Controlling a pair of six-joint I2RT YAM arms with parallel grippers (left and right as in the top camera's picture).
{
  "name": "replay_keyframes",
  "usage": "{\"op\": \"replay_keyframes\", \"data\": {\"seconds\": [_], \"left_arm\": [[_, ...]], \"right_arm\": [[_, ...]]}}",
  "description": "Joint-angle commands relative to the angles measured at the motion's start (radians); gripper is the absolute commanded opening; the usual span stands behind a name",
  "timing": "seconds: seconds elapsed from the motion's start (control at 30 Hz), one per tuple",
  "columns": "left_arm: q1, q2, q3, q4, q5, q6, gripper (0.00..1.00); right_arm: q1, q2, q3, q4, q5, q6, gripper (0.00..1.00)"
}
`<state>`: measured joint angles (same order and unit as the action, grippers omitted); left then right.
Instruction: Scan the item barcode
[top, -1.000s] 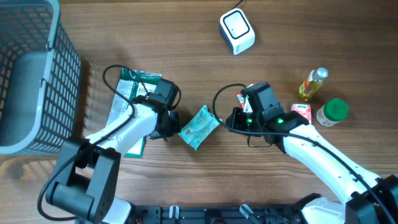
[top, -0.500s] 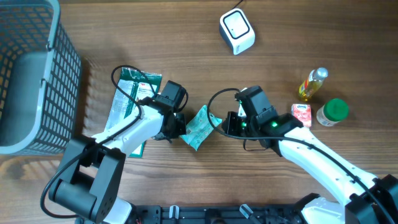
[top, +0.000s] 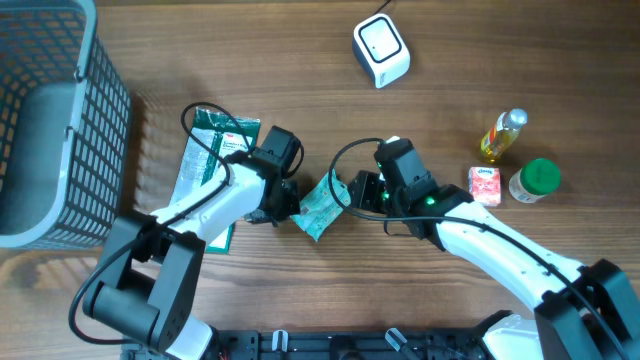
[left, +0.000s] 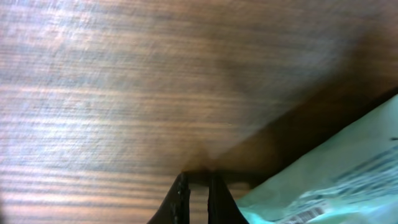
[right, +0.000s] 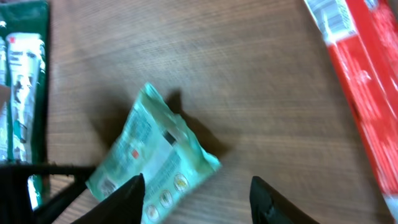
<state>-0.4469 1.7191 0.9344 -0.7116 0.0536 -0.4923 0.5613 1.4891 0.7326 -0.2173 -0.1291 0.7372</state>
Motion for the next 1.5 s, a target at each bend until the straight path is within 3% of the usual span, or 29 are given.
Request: {"op": "replay_keyframes", "data": {"seconds": [0.0,0.43,0.87,1.13,1.47], "left_arm": [[0.018,-0.040,0.116,-0.082,0.002,-0.010,0.04],[-0.035,0.021,0.122,-0.070,0.118,0.021,0.04],[-0.080,0.146,0.116,-0.018,0.071,0.021,0.04],[-0.079,0.147,0.116,-0.022,0.053,0.021,0.04],[-0.079,0.147,0.116,-0.021,0.053,0.021,0.04]], "right_arm": [[-0.005,0.045,-0.006,0.045,0.016,-0.031,0.59],[-0.145,0.176,-0.006,0.150,-0.253,-0.095,0.59],[-0.149,0.286,-0.006,0.219,-0.451,-0.105,0.56],[-0.148,0.348,-0.006,0.276,-0.531,-0.079,0.43],[-0.148,0.351,-0.006,0.276,-0.554,-0.081,0.11]]}}
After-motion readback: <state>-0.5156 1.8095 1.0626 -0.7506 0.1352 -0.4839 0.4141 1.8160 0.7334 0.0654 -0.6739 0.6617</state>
